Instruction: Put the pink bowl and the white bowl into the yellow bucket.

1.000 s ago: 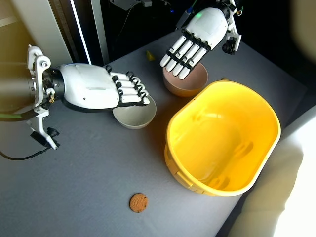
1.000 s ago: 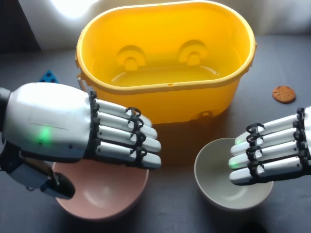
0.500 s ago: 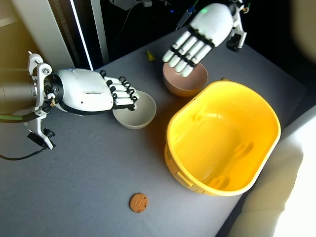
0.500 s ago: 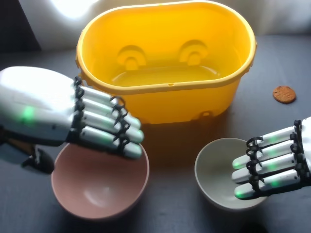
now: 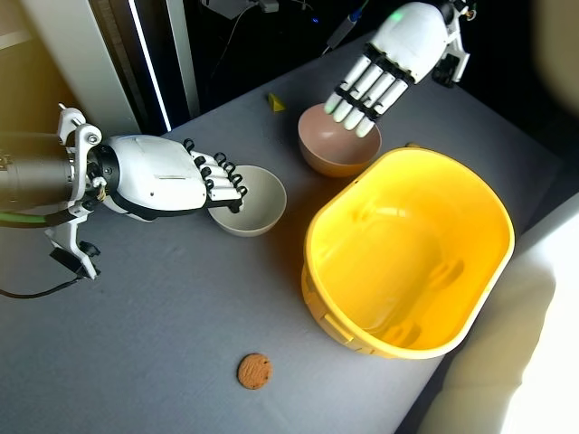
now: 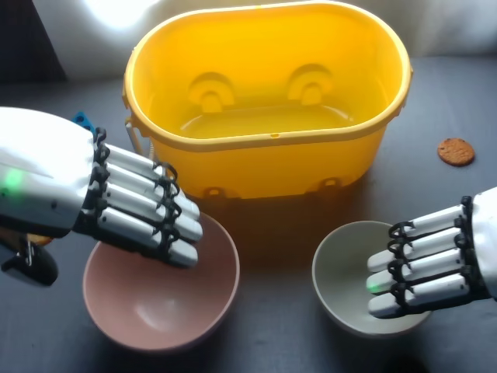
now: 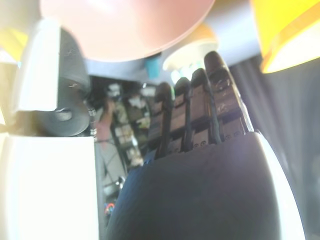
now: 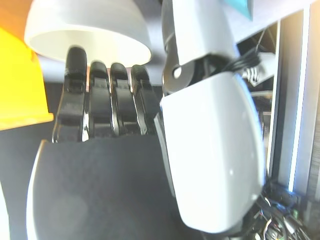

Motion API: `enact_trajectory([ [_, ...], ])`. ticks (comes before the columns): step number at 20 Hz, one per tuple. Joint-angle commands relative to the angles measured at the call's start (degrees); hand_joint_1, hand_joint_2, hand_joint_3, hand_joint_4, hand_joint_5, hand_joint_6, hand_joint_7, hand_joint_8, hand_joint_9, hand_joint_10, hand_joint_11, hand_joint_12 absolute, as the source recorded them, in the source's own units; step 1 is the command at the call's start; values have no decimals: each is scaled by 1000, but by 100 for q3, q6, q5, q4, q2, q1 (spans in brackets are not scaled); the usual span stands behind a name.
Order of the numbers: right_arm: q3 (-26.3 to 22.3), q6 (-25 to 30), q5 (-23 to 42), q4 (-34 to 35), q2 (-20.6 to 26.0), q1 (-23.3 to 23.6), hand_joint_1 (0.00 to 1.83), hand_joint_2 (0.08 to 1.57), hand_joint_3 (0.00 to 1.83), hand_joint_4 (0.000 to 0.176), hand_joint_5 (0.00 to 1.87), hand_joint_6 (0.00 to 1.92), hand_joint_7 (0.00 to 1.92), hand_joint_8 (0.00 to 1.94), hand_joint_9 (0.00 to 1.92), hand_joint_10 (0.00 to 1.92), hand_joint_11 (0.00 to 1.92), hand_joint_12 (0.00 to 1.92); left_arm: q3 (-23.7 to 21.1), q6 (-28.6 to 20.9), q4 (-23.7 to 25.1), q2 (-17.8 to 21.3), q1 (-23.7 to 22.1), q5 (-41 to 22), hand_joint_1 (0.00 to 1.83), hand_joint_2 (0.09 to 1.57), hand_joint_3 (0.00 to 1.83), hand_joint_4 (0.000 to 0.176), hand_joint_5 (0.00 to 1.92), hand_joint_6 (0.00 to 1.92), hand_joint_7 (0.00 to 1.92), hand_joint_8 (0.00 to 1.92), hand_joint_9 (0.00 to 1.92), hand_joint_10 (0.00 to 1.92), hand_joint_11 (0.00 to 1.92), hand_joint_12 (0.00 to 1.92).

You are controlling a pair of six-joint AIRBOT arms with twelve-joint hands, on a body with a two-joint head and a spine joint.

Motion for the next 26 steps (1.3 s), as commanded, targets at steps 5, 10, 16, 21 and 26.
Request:
enact_trajectory([
  [5, 118, -67, 134, 292, -109, 48, 1327, 979, 0, 0, 175, 16, 115, 7, 88, 8, 0, 839, -46, 27, -507, 137, 205, -235, 1336, 975, 0, 0, 128, 3, 95, 1, 100, 4, 0, 559],
  [10, 190, -67, 58, 301, -222, 52, 1295, 1017, 6, 0, 123, 1, 73, 1, 50, 2, 0, 671, -53, 421, -802, 145, 534, -287, 1335, 994, 2, 0, 139, 13, 102, 5, 94, 5, 0, 561],
  [16, 287, -31, -123, 301, -393, 35, 1256, 1053, 6, 0, 52, 0, 35, 0, 21, 0, 0, 613, -144, 932, -1154, 24, 945, -147, 1263, 1029, 3, 0, 154, 8, 97, 4, 73, 6, 0, 486],
  [21, 389, -13, -185, 301, -526, -62, 1304, 1045, 0, 0, 77, 2, 62, 1, 36, 2, 0, 603, -183, 1206, -1195, -96, 1251, -70, 1192, 1027, 1, 0, 169, 4, 124, 5, 131, 9, 0, 644],
  [26, 445, -10, -213, 308, -618, -124, 1307, 1033, 0, 0, 142, 10, 92, 5, 63, 8, 0, 744, -160, 1369, -1296, -210, 1495, 74, 1213, 1023, 0, 0, 140, 0, 111, 3, 118, 5, 0, 626],
])
